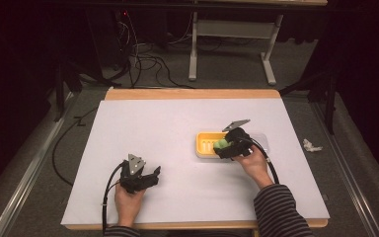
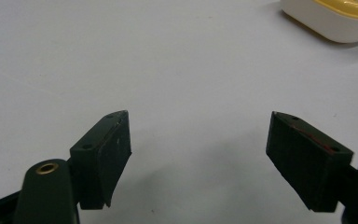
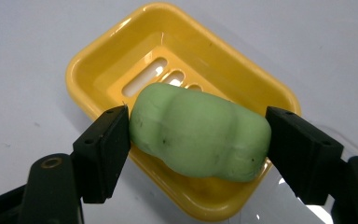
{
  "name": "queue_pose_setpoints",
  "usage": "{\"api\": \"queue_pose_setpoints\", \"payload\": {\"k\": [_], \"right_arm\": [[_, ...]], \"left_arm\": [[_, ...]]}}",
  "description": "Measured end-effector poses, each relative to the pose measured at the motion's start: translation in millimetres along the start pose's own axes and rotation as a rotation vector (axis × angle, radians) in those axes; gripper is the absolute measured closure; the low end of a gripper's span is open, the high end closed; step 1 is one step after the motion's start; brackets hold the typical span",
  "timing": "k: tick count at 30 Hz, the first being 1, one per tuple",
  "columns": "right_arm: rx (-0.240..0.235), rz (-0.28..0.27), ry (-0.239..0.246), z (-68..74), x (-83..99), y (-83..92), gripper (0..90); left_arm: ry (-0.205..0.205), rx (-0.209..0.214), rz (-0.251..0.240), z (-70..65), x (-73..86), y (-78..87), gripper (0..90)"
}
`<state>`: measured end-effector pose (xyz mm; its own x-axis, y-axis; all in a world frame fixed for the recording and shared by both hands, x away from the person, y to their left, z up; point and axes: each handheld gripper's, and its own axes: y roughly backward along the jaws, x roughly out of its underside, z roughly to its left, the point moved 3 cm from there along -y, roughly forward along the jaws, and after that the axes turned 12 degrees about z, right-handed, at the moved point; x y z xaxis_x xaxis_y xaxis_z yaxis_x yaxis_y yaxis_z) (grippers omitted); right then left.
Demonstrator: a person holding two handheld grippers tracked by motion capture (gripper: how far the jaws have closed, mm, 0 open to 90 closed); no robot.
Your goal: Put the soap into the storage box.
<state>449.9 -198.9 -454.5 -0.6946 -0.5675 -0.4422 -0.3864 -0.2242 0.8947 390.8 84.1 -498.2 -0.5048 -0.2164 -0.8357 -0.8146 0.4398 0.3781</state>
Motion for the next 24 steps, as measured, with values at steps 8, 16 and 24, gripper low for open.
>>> {"api": "queue_pose_setpoints", "payload": {"k": [8,16,24], "right_arm": [[0.019,-0.069,0.015,2.1,-14.0,7.9,40.2],[-0.017,-0.060,-0.043,-7.8,-13.9,2.1,45.0],[-0.047,-0.033,-0.101,-19.8,-4.4,-5.8,47.1]], "left_arm": [[0.001,0.002,-0.003,-0.2,-0.1,0.0,22.6],[0.001,0.001,-0.003,0.0,0.0,-0.1,22.6],[0.000,0.000,0.000,-0.1,0.1,-0.1,22.6]]}}
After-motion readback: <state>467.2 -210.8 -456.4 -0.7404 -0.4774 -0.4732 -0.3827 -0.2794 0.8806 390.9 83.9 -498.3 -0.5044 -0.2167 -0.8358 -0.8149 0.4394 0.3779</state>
